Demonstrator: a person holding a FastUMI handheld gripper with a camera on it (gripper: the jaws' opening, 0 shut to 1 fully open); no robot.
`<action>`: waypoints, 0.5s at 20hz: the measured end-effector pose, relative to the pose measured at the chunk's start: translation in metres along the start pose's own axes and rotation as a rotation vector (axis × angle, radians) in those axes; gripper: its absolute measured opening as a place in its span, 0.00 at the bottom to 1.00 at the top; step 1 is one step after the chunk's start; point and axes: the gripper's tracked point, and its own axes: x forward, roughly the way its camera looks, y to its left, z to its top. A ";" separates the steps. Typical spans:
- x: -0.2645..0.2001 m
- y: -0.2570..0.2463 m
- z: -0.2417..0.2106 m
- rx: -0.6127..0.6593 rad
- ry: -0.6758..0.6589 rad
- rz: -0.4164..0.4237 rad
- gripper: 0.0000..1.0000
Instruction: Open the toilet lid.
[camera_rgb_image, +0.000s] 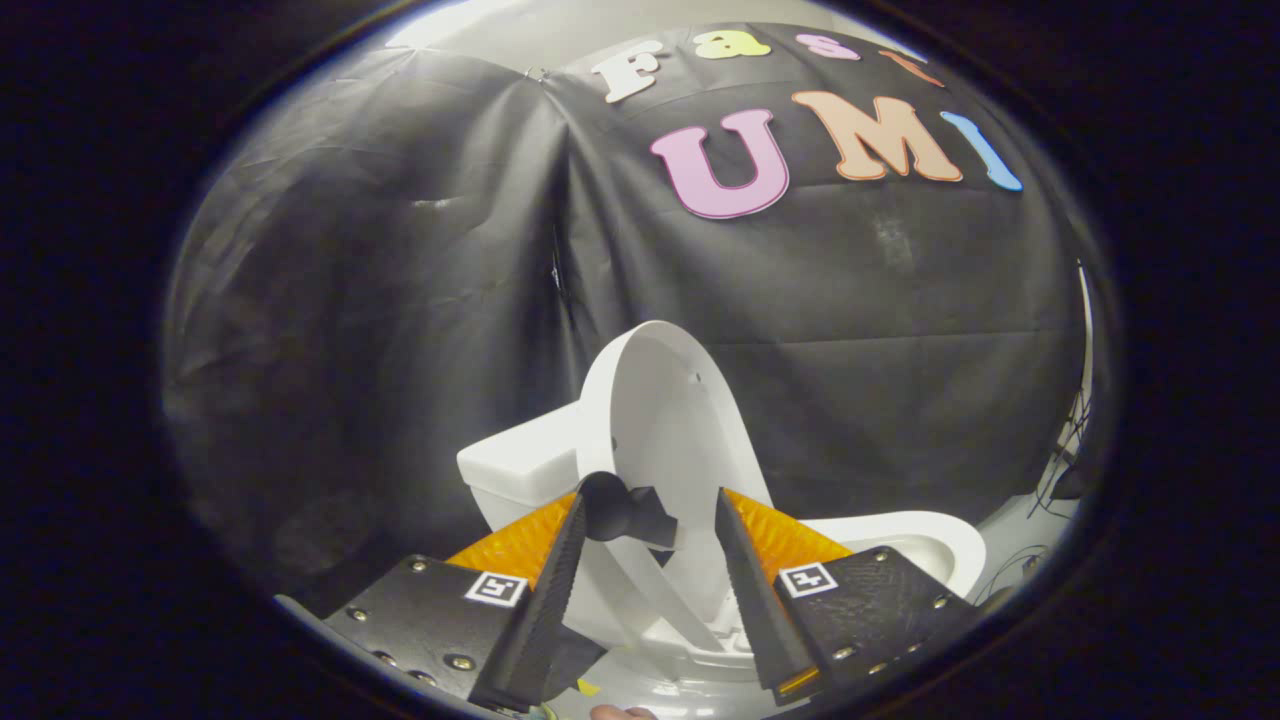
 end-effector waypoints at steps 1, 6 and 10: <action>-0.003 -0.004 0.002 0.003 -0.004 -0.002 0.77; -0.017 -0.021 0.012 -0.027 -0.018 -0.028 0.98; -0.024 -0.038 0.017 -0.052 -0.027 -0.065 0.98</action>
